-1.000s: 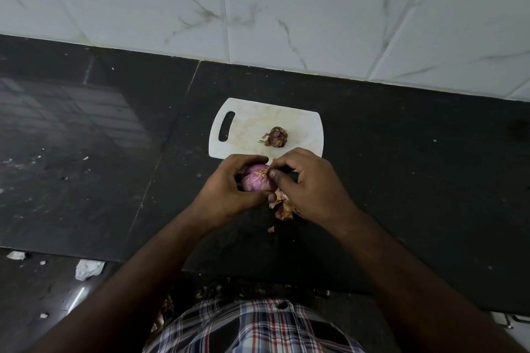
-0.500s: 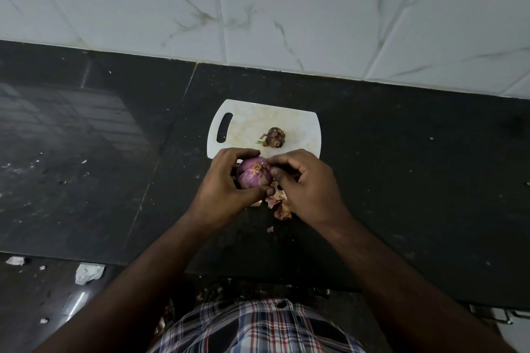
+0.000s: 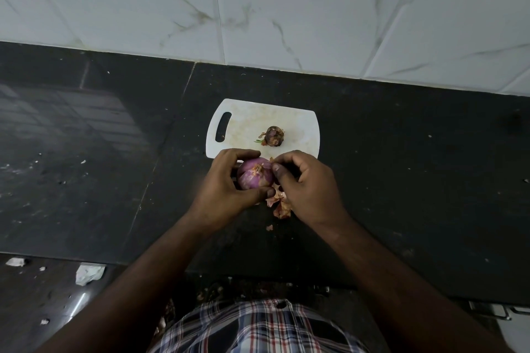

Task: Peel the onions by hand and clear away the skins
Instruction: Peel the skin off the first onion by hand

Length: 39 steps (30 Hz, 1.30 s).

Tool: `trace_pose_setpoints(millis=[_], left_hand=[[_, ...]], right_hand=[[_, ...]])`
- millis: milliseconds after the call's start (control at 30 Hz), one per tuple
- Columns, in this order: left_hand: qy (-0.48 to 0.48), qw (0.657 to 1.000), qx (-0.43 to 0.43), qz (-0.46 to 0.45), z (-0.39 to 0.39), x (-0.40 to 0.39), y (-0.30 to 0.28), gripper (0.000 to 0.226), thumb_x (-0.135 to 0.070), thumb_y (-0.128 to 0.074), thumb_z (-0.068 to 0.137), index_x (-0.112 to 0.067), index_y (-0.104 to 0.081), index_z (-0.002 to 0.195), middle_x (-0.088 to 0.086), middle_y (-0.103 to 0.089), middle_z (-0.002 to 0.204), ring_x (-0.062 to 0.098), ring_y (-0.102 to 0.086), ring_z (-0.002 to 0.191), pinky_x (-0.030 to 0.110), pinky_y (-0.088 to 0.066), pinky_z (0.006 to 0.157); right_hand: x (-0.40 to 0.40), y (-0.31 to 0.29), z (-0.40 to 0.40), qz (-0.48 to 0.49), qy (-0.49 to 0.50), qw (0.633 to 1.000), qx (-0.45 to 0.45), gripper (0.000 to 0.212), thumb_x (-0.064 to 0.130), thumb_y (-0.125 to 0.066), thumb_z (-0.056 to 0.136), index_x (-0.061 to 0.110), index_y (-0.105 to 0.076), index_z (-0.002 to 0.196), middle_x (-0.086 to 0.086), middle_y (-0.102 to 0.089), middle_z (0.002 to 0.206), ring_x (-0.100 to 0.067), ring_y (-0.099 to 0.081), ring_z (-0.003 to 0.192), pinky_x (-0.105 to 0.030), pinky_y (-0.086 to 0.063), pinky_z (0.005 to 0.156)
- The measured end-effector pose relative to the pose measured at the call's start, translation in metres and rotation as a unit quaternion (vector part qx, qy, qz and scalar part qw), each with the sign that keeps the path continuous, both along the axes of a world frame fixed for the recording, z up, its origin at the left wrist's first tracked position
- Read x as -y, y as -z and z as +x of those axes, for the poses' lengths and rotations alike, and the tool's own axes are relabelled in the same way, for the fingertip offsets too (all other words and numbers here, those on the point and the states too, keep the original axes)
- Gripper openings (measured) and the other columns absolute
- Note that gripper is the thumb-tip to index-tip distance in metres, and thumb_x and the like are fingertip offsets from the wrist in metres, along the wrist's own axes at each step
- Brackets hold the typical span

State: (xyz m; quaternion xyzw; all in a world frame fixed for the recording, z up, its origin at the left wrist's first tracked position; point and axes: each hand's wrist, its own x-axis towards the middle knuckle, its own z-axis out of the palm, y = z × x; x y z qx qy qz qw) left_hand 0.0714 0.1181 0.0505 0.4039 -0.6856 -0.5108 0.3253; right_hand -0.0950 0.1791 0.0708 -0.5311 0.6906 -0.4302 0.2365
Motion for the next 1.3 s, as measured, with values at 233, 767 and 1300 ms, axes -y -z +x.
trace_pose_setpoints(millis=[233, 767, 1300], left_hand=[[0.004, 0.99, -0.083, 0.11, 0.004, 0.001, -0.013, 0.065, -0.015, -0.09, 0.069, -0.027, -0.058, 0.125, -0.006, -0.062, 0.127, 0.017, -0.067, 0.112, 0.039, -0.061, 0.089], [0.061, 0.992, -0.02, 0.109, 0.002, 0.001, -0.005, 0.067, 0.006, -0.084, 0.073, -0.028, -0.061, 0.126, -0.003, -0.068, 0.122, 0.013, -0.068, 0.11, 0.037, -0.059, 0.093], [-0.006, 0.992, -0.061, 0.111, -0.011, -0.003, 0.0, 0.064, -0.001, -0.089, 0.069, -0.022, -0.066, 0.125, -0.003, -0.071, 0.118, 0.017, -0.07, 0.106, 0.032, -0.061, 0.084]], right_hand=[[-0.004, 0.027, -0.02, 0.109, -0.022, 0.99, -0.084, 0.022, 0.014, -0.067, 0.092, 0.016, -0.075, 0.112, 0.002, -0.076, 0.105, -0.011, -0.07, 0.097, -0.025, -0.054, 0.088], [0.011, -0.023, -0.019, 0.022, -0.178, 0.979, -0.097, 0.021, 0.02, -0.073, 0.089, 0.019, -0.077, 0.109, 0.007, -0.065, 0.111, -0.004, -0.06, 0.102, -0.024, -0.053, 0.083], [0.004, 0.002, 0.007, -0.055, 0.024, 0.981, -0.185, 0.01, 0.013, -0.067, 0.089, 0.007, -0.06, 0.093, -0.006, -0.06, 0.087, -0.018, -0.055, 0.076, -0.033, -0.046, 0.06]])
